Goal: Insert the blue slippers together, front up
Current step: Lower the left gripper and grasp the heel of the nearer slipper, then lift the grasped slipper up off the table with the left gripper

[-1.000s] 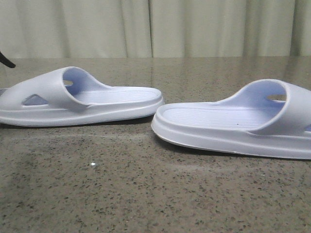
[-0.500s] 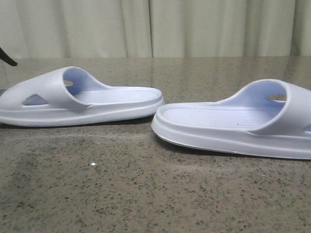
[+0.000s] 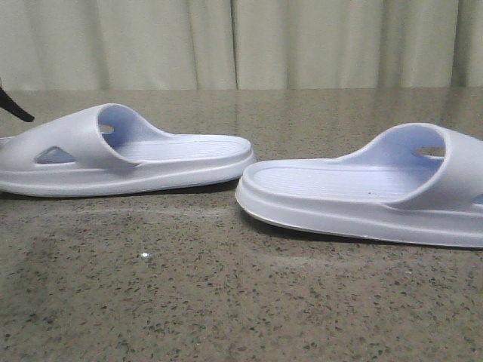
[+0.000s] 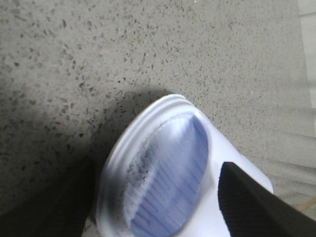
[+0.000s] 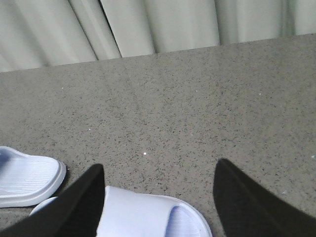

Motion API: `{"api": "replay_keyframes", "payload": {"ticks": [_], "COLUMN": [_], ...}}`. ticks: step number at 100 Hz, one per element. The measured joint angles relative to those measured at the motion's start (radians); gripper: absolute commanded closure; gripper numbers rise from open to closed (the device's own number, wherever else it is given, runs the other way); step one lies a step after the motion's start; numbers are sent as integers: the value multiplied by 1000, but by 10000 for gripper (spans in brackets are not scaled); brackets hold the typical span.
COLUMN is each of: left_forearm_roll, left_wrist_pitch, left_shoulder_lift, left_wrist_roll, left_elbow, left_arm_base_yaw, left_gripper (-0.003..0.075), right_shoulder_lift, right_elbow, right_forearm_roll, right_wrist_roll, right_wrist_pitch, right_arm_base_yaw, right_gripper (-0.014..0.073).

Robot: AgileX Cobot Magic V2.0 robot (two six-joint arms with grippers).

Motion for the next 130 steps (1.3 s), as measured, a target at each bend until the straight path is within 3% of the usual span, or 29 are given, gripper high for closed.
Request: {"api": "replay_keyframes", "payload": {"ticks": [29, 38, 57, 87, 130], "left_forearm_roll": [-45, -52, -52, -45, -130], "left_wrist_pitch": [2, 3, 7, 7, 11], "left_shoulder_lift": [61, 65, 73, 83, 77], "left_wrist_roll": [5, 14, 52, 160, 262], "left_elbow": [-18, -19, -19, -15, -7], "left_arm_base_yaw": [0, 0, 0, 0, 0], "left_gripper": [258, 291, 409, 705, 703], "right_shoulder_lift": [0, 0, 0, 0, 0], "right_elbow": [0, 0, 0, 0, 0], "right_forearm_roll": [0, 0, 0, 0, 0], "right_wrist_roll": [0, 0, 0, 0, 0], "right_wrist_pitch": [-2, -2, -5, -5, -6], "right_arm_base_yaw": [0, 0, 0, 0, 0], "right_gripper": [183, 183, 183, 183, 183]}}
